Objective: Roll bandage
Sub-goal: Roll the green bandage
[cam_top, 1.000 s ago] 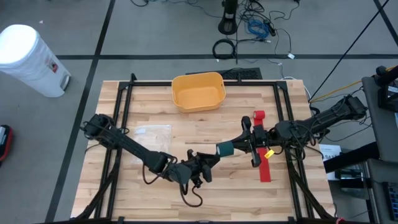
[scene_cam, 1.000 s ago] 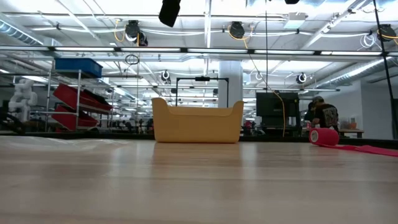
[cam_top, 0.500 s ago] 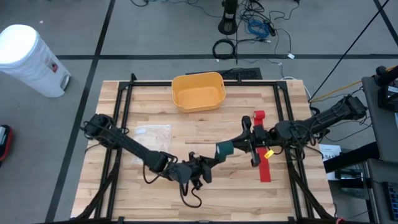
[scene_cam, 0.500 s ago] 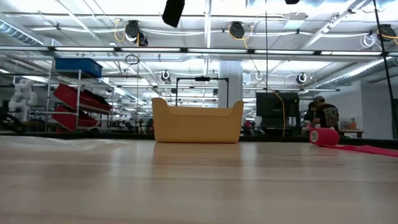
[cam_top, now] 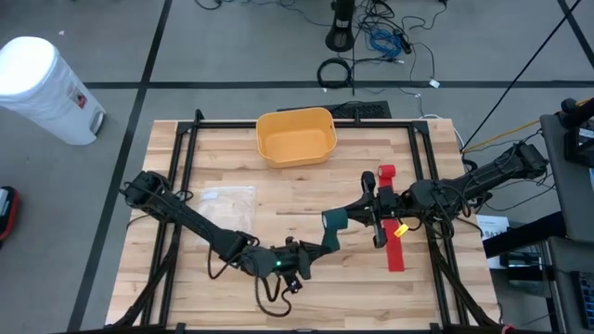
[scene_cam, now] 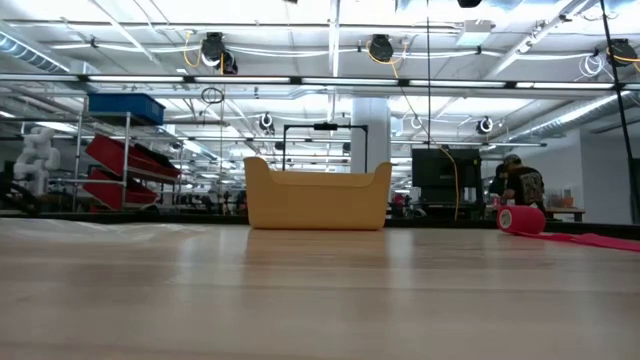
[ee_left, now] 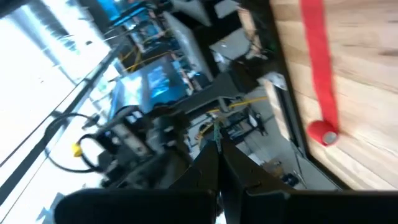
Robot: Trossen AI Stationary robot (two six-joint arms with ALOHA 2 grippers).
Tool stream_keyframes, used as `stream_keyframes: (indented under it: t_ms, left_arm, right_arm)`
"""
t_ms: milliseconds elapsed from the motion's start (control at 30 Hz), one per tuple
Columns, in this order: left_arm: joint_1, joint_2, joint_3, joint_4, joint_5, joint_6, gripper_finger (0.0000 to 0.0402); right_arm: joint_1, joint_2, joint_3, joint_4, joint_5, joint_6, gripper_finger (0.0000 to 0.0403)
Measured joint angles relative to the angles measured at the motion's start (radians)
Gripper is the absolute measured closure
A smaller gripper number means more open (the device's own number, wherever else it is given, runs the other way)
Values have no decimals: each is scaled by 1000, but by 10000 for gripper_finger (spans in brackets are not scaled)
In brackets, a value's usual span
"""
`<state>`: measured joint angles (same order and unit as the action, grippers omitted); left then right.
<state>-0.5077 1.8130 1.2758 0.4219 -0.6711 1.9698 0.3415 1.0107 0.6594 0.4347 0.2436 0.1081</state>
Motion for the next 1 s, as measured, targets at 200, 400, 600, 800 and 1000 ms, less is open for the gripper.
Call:
stream_keyframes:
  t_ms: [200,400,600,800,1000]
  left_arm:
    - [0,0,0,43,44,-22,398]
    - [-9,0,0,42,100,-78,398]
    - [-19,0,0,143,102,-57,398]
    - [-9,0,0,303,101,-46,398]
    - [17,0,0,425,91,-53,398]
  right_arm:
    - [-7,0,0,0,49,-9,392]
    - [-7,0,0,0,49,-27,392]
    - [-9,0,0,-8,50,-27,392]
    - [-9,0,0,-8,53,-25,392]
    - [-9,14,0,-9,54,-23,392]
